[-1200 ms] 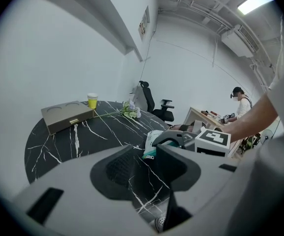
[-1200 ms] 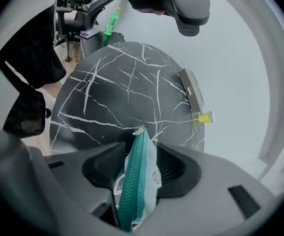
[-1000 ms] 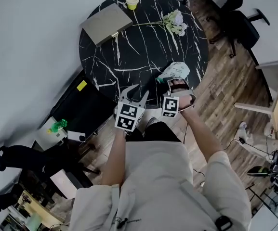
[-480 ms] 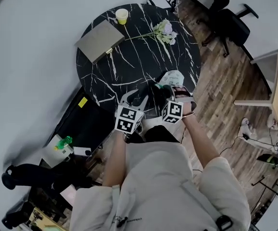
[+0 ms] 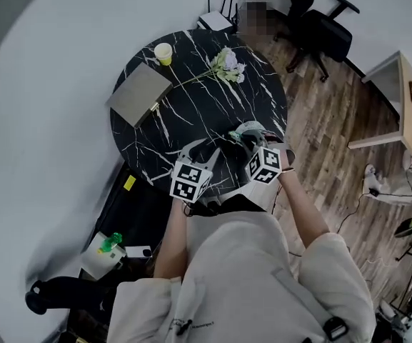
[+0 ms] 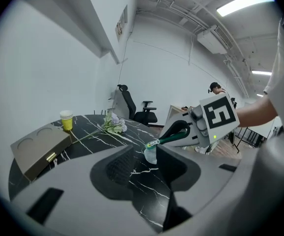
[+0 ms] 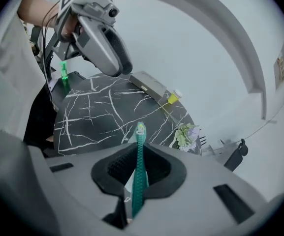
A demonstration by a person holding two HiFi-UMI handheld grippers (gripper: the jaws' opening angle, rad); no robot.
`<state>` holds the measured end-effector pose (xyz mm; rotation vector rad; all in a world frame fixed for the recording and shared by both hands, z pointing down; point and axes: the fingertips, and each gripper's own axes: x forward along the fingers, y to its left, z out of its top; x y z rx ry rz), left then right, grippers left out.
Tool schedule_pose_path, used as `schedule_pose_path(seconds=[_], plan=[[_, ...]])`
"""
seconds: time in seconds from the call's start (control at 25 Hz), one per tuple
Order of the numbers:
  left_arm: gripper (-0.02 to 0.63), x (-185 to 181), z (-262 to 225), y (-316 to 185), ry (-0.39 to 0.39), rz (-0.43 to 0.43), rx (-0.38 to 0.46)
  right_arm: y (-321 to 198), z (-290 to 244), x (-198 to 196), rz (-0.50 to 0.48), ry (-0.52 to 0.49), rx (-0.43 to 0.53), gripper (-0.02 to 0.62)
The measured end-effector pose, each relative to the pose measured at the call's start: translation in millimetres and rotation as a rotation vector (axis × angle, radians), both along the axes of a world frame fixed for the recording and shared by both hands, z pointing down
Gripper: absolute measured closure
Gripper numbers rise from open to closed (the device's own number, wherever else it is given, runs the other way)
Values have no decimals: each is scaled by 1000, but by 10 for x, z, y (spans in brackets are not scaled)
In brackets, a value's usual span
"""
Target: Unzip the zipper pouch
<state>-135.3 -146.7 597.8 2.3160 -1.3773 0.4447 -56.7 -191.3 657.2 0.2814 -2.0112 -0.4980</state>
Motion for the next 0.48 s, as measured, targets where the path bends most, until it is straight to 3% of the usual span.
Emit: schedule_pose_path(seconds=[0.2,0.48], plan=[[456,56,-161,-123,-41,106,42,-113,-264,65,56,-82,-58,557],[456,139,-328,-163,-61,170,91,-14,-587,-8,71,-208,-129,558]])
